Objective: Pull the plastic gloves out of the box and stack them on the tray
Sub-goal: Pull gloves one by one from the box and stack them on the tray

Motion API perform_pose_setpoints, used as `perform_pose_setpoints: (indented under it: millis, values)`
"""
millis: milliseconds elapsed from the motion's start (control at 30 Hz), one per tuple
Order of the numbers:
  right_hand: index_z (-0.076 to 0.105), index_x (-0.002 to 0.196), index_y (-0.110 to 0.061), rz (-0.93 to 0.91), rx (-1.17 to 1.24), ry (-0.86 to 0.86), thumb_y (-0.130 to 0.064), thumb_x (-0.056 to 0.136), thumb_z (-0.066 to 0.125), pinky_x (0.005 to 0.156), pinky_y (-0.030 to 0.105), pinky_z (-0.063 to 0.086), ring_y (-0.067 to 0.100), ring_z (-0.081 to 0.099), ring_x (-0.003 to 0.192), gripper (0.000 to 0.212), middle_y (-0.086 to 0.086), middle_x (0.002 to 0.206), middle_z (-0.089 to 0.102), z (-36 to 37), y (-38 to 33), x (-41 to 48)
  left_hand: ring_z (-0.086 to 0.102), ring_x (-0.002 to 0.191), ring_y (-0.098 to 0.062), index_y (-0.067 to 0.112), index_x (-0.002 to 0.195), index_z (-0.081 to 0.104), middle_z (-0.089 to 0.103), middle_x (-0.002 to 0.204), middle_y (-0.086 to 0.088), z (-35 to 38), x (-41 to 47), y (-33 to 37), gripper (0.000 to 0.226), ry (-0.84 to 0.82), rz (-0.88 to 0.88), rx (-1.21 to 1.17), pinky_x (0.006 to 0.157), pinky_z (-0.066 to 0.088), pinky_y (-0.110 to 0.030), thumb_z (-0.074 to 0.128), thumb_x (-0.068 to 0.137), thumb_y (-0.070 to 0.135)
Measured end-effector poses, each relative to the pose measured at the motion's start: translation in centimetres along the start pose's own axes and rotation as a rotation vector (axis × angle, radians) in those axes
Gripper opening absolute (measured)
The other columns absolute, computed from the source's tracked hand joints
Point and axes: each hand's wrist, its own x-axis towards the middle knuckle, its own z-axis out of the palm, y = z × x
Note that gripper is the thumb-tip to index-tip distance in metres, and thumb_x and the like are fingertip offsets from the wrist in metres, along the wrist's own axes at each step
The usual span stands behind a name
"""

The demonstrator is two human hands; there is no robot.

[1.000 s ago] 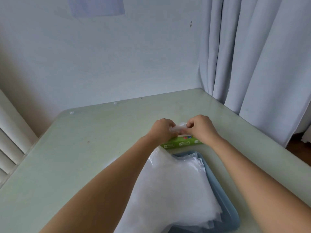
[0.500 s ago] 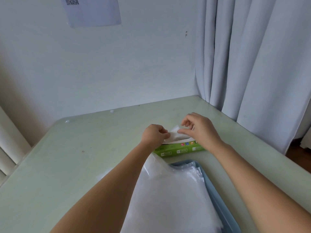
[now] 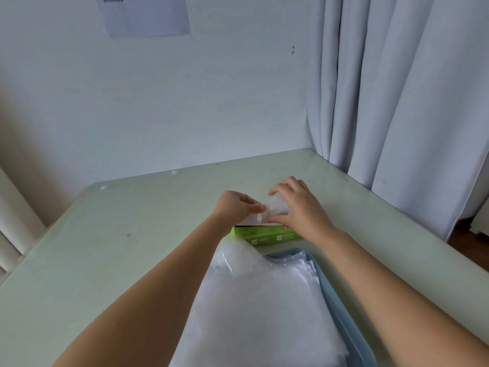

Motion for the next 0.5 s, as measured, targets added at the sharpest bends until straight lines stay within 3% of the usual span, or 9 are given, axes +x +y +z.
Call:
perform_pose_setpoints:
  millis: [100, 200, 267, 400, 500]
  values:
    - [0.052, 0.128, -0.021, 0.16, 0.103, -0.059, -0.045, 0.061, 0.085, 0.096, 0.035, 0.039, 0.019, 0.045, 0.114, 0.078, 0.0, 0.125, 0.049, 0.1, 0.9, -0.1, 0.047, 0.067, -0.016, 0.012, 0.068, 0.068, 0.058, 0.066, -0.003, -0.1, -0.3, 0.0, 0.014, -0.003, 0.023, 0.025, 0.061, 0.039, -0.024, 0.08, 0.075, 0.015]
    - [0.044, 0.134, -0.024, 0.301, 0.251, -0.206, -0.053, 0.064, 0.081, 0.095, 0.033, 0.045, 0.015, 0.053, 0.111, 0.084, -0.003, 0.124, 0.051, -0.2, 1.7, -0.4, 0.047, 0.061, -0.012, 0.014, 0.066, 0.065, 0.056, 0.063, 0.0, -0.1, -0.4, 0.2, 0.017, 0.003, 0.035, 0.043, 0.053, 0.038, -0.02, 0.078, 0.077, 0.014]
    - [0.044, 0.134, -0.024, 0.306, 0.28, -0.268, -0.055, 0.066, 0.079, 0.095, 0.03, 0.044, 0.012, 0.053, 0.11, 0.083, -0.009, 0.12, 0.05, -0.7, 1.6, -0.6, 0.048, 0.06, -0.011, 0.014, 0.067, 0.065, 0.057, 0.063, 0.0, -0.3, -0.4, 0.1, 0.017, 0.008, 0.027, -0.004, 0.053, 0.042, -0.018, 0.078, 0.077, 0.012]
    - [0.045, 0.134, -0.02, 0.278, 0.178, -0.351, -0.061, 0.07, 0.071, 0.091, 0.029, 0.042, 0.015, 0.052, 0.11, 0.08, -0.006, 0.121, 0.052, -1.4, 1.0, -0.6, 0.055, 0.071, -0.017, 0.01, 0.069, 0.066, 0.061, 0.07, -0.003, -0.4, -0.6, -0.7, 0.013, 0.015, -0.002, -0.176, 0.077, 0.051, -0.029, 0.077, 0.077, 0.009]
    - [0.047, 0.131, -0.016, 0.262, 0.084, -0.401, -0.066, 0.071, 0.067, 0.091, 0.031, 0.042, 0.018, 0.052, 0.108, 0.081, 0.0, 0.119, 0.054, -1.5, 0.9, -0.6, 0.053, 0.063, -0.013, 0.01, 0.071, 0.065, 0.06, 0.065, 0.001, -0.1, -1.0, -1.1, 0.013, 0.025, 0.018, -0.237, 0.065, 0.048, -0.022, 0.074, 0.081, 0.01]
